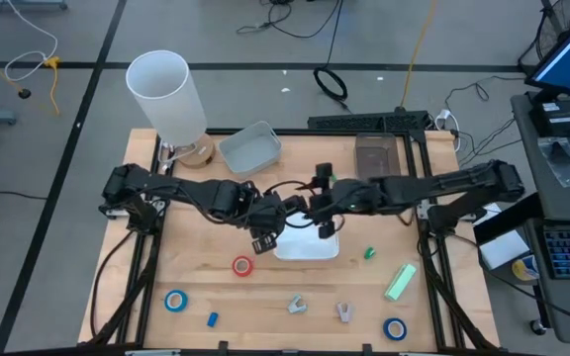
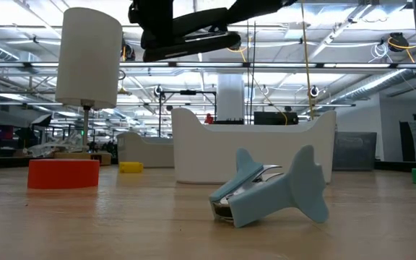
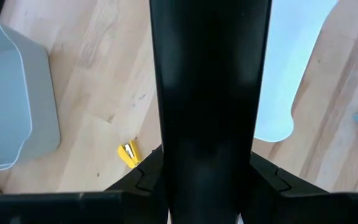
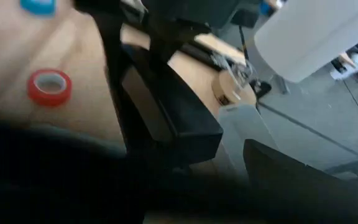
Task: Pick and place Stapler, Stapler remover, tape
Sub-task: Put the black stapler into the black bin
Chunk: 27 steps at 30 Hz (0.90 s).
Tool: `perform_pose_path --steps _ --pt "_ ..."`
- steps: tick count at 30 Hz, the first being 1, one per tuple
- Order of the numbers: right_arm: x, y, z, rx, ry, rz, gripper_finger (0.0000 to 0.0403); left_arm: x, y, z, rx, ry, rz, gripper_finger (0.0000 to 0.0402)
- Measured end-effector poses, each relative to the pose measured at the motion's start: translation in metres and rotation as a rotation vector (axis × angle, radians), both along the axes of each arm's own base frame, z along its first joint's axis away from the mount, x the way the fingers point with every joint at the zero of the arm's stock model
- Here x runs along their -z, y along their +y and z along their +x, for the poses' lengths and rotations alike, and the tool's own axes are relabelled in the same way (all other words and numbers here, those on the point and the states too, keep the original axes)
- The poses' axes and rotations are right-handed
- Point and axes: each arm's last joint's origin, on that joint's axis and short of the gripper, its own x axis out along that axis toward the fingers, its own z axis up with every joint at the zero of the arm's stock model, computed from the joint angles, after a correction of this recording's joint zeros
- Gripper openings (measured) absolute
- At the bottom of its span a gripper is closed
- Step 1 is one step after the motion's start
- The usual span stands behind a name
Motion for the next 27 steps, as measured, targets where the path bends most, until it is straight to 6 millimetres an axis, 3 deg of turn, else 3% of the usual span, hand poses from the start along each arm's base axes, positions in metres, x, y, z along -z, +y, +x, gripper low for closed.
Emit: perform_pose_path --steps 8,27 --pt "-0.006 -0.001 0.023 -0.031 0.102 -0.078 0.024 0.0 0.003 0.0 -0.004 0.0 0.003 0.0134" --pt "-0.005 -0.015 0.021 -0.006 0.152 -0.051 0.024 0.02 0.024 0.011 0.002 0.033 0.027 0.0134"
